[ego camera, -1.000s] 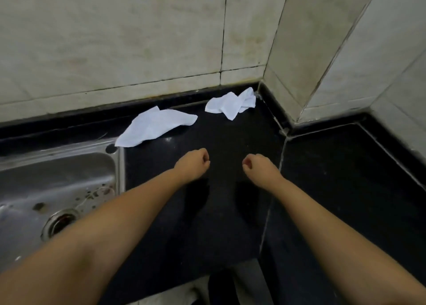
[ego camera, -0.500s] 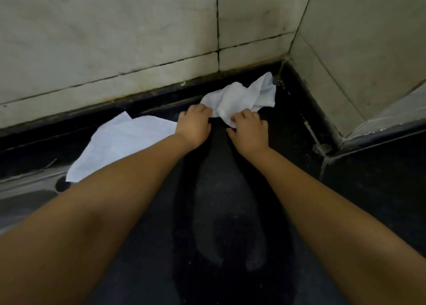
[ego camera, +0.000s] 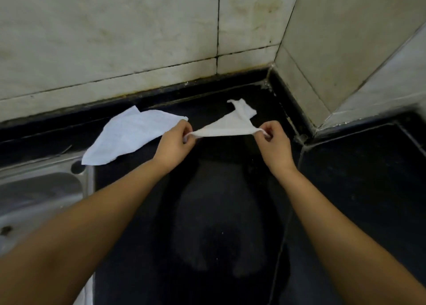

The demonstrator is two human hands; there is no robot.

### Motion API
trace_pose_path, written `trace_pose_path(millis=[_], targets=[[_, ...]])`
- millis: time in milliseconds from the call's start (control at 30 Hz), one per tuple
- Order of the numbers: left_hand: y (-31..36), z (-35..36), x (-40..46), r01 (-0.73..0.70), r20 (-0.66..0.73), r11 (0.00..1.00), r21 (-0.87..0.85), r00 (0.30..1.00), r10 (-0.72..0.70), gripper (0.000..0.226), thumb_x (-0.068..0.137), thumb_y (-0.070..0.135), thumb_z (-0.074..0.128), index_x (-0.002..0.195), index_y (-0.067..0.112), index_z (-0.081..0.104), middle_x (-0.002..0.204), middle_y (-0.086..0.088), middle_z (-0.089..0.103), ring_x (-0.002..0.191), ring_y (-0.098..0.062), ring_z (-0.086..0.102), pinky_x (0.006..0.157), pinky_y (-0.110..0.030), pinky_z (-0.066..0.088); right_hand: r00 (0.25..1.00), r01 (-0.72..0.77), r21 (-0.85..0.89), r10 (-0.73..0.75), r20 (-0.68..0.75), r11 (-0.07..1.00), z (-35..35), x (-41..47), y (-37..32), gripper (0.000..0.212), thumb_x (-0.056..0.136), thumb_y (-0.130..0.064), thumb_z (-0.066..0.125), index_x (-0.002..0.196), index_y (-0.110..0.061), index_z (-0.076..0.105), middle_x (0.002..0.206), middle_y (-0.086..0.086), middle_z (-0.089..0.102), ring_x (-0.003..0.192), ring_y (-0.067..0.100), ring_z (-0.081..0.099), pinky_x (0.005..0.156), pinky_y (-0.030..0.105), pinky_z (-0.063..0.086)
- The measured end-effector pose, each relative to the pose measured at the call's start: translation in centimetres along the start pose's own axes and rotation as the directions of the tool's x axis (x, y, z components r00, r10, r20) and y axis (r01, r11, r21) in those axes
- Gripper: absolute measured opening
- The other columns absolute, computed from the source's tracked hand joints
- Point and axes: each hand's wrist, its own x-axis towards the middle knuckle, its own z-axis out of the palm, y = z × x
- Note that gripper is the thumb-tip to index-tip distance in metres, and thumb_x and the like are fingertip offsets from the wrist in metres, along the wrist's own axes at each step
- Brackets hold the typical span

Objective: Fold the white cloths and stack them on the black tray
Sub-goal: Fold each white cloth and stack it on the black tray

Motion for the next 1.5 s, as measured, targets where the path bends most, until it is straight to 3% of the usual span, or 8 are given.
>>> trace_pose_path(millis=[200,367,600,833,1000,1200,1333,1500], targets=[[1.4,-4.4,-8.6,-0.003,0.004,0.986,-0.166,1.0,0.004,0.013,0.089,0.009,0.055,0.091,0.021,0.059,0.088,0.003,0.061,0.076,-0.008,0.054,0.066,-0.007,0.041,0.997,0.074,0.051,-0.075,0.004,0.996,-3.8,-7.5,-2.9,0.011,0.093,-0.011,0.052,0.093,-0.017,0.061,0.086,-0.003,0.062,0.08,0.009,0.056,0.073,0.017,0.045],[3.3,-9.1,-11.7,-0.025,-0.166,0.95,-0.31,0.986,-0.028,0.008,0.091,0.014,0.057,0.092,0.011,0.065,0.083,0.004,0.061,0.072,0.001,0.053,0.063,0.001,0.04,0.988,0.155,0.037,-0.154,-0.011,0.987,-6.4,-11.0,-7.2,0.014,0.094,-0.016,0.051,0.099,-0.017,0.065,0.094,-0.001,0.064,0.089,0.011,0.058,0.075,0.021,0.046],[6.4,-13.9,-12.1,0.046,-0.222,0.793,-0.608,0.949,-0.225,0.016,0.092,0.02,0.054,0.076,0.018,0.057,0.078,-0.001,0.06,0.079,-0.016,0.056,0.089,-0.04,0.05,0.993,0.114,0.191,-0.113,-0.02,0.975,-6.3,-12.1,-12.4,0.014,0.093,-0.019,0.054,0.09,-0.025,0.066,0.095,0.001,0.068,0.097,0.022,0.063,0.093,0.045,0.052],[5.0,-13.6,-16.9,0.019,-0.117,0.664,-0.748,0.98,-0.16,0.017,0.094,0.011,0.051,0.08,0.015,0.06,0.082,-0.007,0.061,0.079,-0.018,0.057,0.079,-0.032,0.051,0.988,0.14,0.219,-0.149,0.027,0.966,-7.9,-16.7,-11.4,0.013,0.094,-0.02,0.055,0.102,-0.021,0.065,0.099,-0.003,0.066,0.099,0.012,0.062,0.089,0.029,0.051],[1.3,-7.7,-23.0,0.218,0.139,0.691,-0.689,0.976,-0.169,0.018,0.091,0.006,0.056,0.078,0.016,0.063,0.073,0.001,0.062,0.069,-0.009,0.056,0.065,-0.018,0.05,0.994,-0.007,0.117,-0.006,0.107,0.993,-7.6,-22.0,-3.7,0.012,0.091,-0.013,0.059,0.089,-0.022,0.066,0.081,-0.003,0.065,0.077,0.008,0.059,0.073,0.021,0.047],[-2.8,-1.7,-28.6,0.469,0.448,0.768,-0.436,0.853,-0.267,0.011,0.089,0.015,0.061,0.08,0.017,0.066,0.082,-0.003,0.066,0.08,-0.015,0.06,0.077,-0.028,0.05,0.921,-0.259,-0.082,0.272,0.28,0.962,-7.3,-26.4,5.2,0.011,0.09,-0.013,0.061,0.086,-0.021,0.068,0.083,0.006,0.066,0.08,0.018,0.06,0.076,0.03,0.048],[-3.0,-0.9,-27.9,0.493,0.409,0.796,-0.351,0.845,-0.344,0.011,0.09,0.018,0.059,0.081,0.02,0.065,0.084,0.0,0.066,0.084,-0.016,0.062,0.079,-0.027,0.051,0.909,-0.283,-0.111,0.303,0.286,0.953,-6.3,-25.0,5.5,0.009,0.091,-0.017,0.059,0.091,-0.017,0.068,0.088,0.007,0.067,0.083,0.019,0.063,0.08,0.033,0.051],[-1.9,-1.2,-22.5,0.377,0.137,0.888,-0.264,0.926,-0.352,0.008,0.09,0.019,0.057,0.083,0.019,0.06,0.084,0.003,0.06,0.08,-0.011,0.054,0.067,-0.022,0.04,0.949,-0.255,-0.15,0.277,0.152,0.955,-4.0,-19.6,4.8,0.017,0.09,-0.02,0.058,0.092,-0.004,0.063,0.083,0.008,0.059,0.078,0.019,0.055,0.075,0.034,0.048]])
